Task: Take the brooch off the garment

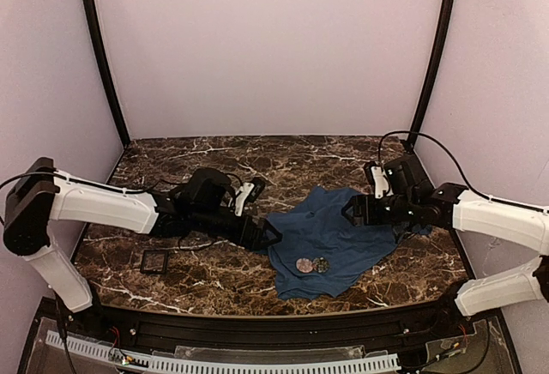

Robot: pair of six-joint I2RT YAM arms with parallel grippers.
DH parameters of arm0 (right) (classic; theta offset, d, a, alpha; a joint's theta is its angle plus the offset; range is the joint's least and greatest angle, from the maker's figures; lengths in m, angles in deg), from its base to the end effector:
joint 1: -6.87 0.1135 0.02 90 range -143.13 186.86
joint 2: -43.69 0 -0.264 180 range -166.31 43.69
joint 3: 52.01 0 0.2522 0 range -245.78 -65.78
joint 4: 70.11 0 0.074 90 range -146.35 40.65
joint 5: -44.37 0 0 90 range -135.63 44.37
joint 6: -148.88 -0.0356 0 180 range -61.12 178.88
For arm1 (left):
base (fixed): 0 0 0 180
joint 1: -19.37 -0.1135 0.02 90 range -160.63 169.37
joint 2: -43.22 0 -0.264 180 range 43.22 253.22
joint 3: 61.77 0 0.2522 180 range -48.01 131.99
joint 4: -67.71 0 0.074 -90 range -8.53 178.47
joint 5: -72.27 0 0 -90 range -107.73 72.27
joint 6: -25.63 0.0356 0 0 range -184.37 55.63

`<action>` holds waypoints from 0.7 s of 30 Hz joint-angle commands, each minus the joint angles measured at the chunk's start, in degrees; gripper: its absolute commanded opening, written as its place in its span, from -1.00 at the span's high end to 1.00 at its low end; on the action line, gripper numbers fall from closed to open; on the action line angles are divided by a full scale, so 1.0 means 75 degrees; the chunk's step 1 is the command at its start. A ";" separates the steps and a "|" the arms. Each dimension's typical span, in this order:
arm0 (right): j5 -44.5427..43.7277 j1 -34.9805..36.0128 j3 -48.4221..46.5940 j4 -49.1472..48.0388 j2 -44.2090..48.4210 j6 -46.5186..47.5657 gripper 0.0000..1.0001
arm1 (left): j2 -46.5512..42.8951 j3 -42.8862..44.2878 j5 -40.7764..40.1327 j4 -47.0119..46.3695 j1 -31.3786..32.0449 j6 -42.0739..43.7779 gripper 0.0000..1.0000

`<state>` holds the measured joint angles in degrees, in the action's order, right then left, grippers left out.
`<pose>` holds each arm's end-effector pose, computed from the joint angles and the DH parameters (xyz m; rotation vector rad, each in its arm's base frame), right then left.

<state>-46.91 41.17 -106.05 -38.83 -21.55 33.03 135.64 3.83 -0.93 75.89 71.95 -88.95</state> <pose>0.1968 0.1333 0.2302 -0.1627 2.3607 0.4992 0.2013 -0.2801 0.2015 0.7461 2.2434 -1.0373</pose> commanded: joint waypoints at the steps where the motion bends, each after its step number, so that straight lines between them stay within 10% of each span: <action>1: -0.0201 0.0725 -0.0380 -0.0392 -0.0741 0.0028 -0.66 | 0.0588 0.0491 -0.0133 -0.0284 0.0133 -0.0590 -0.97; 16: -0.0714 0.1215 -0.1120 -0.1537 -0.3022 -0.0077 -0.61 | 0.1666 0.1242 -0.1397 0.0283 0.0134 -0.1305 -0.96; 21: -0.0820 0.1239 -0.1216 -0.1809 -0.3558 -0.0165 -0.38 | 0.1911 0.1397 -0.1742 0.0435 0.0133 -0.1510 -0.69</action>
<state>-51.09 49.76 -113.89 -48.86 -45.76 32.94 149.02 12.81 -10.35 76.83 72.95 -98.66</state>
